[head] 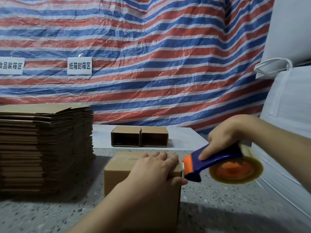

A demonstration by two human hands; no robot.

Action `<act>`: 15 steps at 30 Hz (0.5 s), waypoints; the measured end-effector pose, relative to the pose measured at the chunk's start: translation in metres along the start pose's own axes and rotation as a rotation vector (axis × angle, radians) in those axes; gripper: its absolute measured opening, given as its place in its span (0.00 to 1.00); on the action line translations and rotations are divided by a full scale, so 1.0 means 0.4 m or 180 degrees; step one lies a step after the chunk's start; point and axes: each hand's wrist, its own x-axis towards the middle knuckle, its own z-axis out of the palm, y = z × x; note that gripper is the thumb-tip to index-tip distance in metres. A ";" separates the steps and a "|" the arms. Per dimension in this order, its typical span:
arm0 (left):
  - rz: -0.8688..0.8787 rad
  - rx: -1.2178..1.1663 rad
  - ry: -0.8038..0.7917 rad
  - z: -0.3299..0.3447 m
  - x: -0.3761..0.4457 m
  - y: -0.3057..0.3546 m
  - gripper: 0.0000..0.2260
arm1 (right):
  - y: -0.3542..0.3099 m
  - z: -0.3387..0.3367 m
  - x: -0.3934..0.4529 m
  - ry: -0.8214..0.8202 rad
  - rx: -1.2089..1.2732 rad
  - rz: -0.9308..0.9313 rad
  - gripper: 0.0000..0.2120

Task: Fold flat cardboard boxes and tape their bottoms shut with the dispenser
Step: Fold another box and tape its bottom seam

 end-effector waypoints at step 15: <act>-0.0069 0.0010 -0.0111 -0.013 -0.011 0.015 0.32 | -0.049 0.183 0.052 0.0775 -0.1210 0.0308 0.21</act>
